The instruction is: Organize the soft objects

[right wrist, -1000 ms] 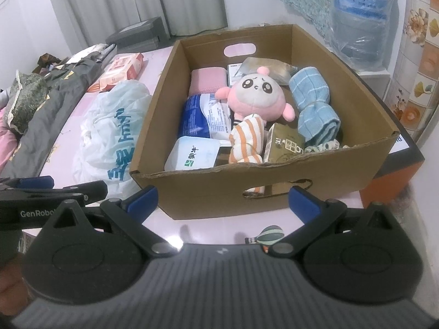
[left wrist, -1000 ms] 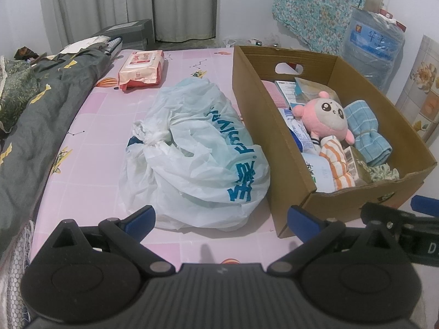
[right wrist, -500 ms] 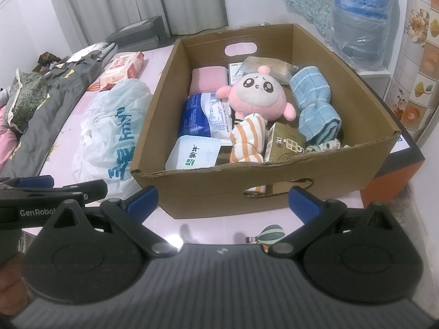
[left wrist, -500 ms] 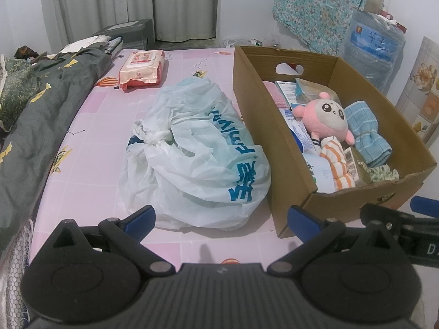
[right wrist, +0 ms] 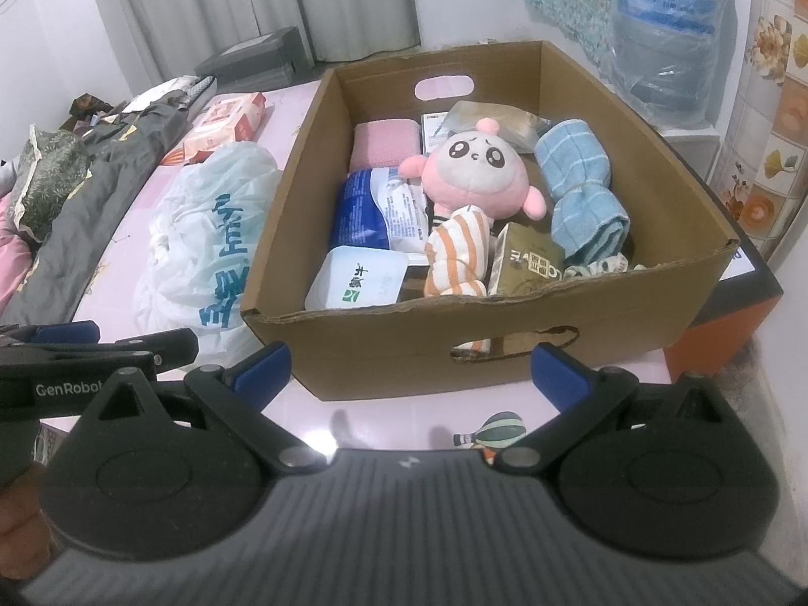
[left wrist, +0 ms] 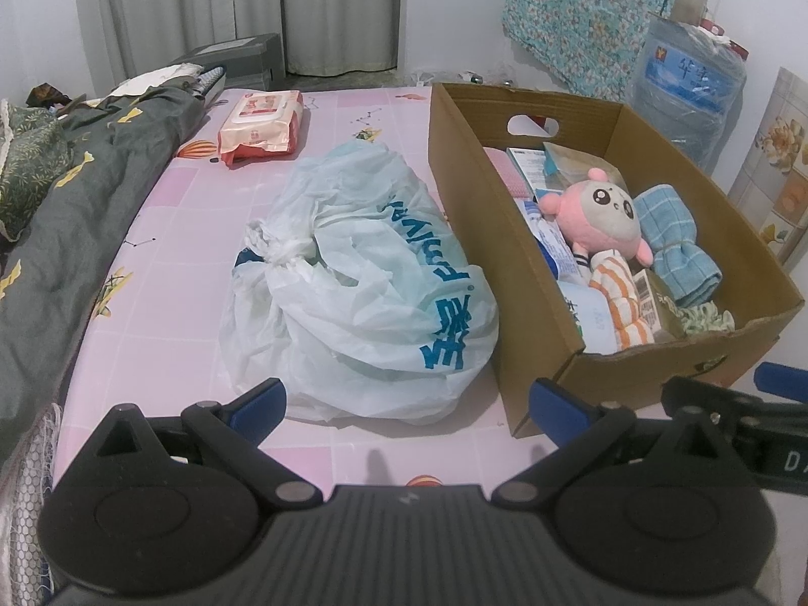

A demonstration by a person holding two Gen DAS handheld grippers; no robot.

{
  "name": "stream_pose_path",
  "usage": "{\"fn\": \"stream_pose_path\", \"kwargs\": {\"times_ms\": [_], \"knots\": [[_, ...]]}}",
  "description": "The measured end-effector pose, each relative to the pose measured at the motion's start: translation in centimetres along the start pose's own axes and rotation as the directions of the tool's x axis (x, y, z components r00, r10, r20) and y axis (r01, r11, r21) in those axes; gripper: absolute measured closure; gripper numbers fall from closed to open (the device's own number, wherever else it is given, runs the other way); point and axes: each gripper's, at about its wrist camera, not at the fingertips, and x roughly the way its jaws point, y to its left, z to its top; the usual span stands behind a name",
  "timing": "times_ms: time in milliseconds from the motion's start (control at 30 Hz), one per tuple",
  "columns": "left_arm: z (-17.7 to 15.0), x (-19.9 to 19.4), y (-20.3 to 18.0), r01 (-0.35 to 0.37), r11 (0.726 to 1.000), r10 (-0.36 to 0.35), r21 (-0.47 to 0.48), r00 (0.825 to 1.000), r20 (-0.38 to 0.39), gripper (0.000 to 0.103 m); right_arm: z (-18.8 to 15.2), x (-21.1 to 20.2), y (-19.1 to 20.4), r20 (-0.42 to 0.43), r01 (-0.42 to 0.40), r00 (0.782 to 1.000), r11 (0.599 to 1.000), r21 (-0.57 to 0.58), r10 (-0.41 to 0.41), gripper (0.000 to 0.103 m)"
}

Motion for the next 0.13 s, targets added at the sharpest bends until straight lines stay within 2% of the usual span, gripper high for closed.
{"fn": "stream_pose_path", "kwargs": {"times_ms": [133], "knots": [[-0.01,0.02,-0.01,-0.001,1.000,0.001,-0.001,1.000,0.000,0.000,0.03,-0.01,-0.01,-0.001,0.000,1.000,1.000,0.000,0.000,0.001]]}}
